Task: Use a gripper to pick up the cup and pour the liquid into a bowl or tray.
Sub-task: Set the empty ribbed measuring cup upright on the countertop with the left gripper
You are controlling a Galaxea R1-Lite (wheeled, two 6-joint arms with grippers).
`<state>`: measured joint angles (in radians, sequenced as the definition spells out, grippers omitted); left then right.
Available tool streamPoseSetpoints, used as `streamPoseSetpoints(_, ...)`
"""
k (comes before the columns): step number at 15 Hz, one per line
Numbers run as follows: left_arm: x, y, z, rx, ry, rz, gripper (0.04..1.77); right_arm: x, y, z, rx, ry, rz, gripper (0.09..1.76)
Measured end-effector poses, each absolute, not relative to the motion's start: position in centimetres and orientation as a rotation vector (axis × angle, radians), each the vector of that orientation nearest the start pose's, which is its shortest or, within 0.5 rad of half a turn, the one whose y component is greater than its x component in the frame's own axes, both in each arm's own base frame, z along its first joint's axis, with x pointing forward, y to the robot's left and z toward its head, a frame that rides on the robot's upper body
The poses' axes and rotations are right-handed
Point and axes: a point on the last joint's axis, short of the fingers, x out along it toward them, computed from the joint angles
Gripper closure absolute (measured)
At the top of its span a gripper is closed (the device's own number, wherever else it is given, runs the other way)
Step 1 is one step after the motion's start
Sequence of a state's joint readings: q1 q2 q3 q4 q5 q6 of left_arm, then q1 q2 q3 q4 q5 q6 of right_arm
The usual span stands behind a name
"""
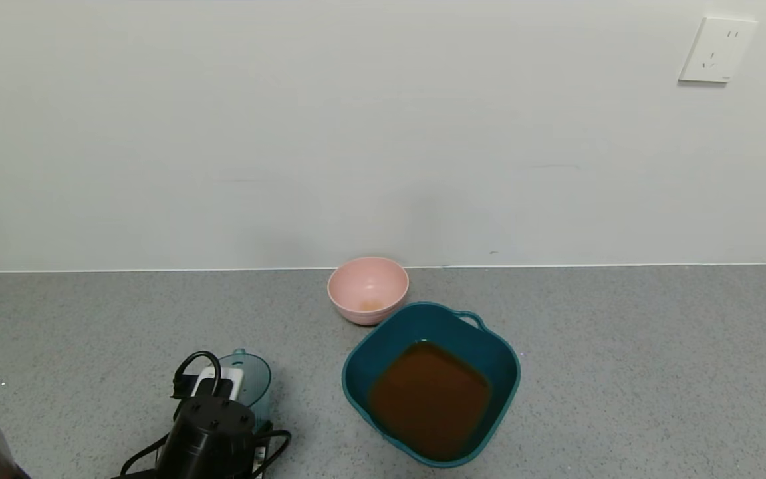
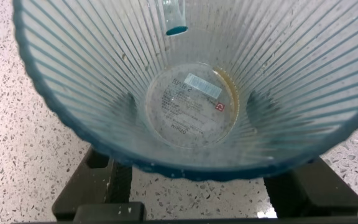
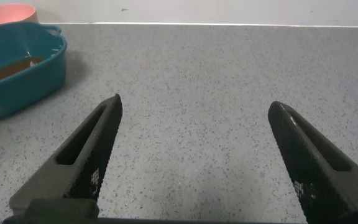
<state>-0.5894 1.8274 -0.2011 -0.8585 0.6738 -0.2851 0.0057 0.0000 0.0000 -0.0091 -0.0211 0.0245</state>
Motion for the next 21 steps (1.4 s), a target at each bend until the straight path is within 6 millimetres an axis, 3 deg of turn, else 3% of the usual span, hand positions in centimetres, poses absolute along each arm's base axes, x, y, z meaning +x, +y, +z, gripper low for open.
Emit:
streamPoseSetpoints(4, 18.22, -10.61, 4.23, 0.184, 0.605, 0.161, 0.63, -2.28, -0.06, 7.64, 0.025, -0.009, -0.015, 0.14)
streamPoseSetpoints(10, 18.26, -10.62, 4.25, 0.181, 0.604, 0.162, 0.33, -2.28, -0.06, 7.64, 0.025, -0.009, -0.015, 0.14)
streamPoseSetpoints(21, 18.25, -10.35, 4.78, 0.208, 0.586, 0.164, 0.15, -2.28, -0.06, 7.64, 0.025, -0.009, -0.015, 0.14)
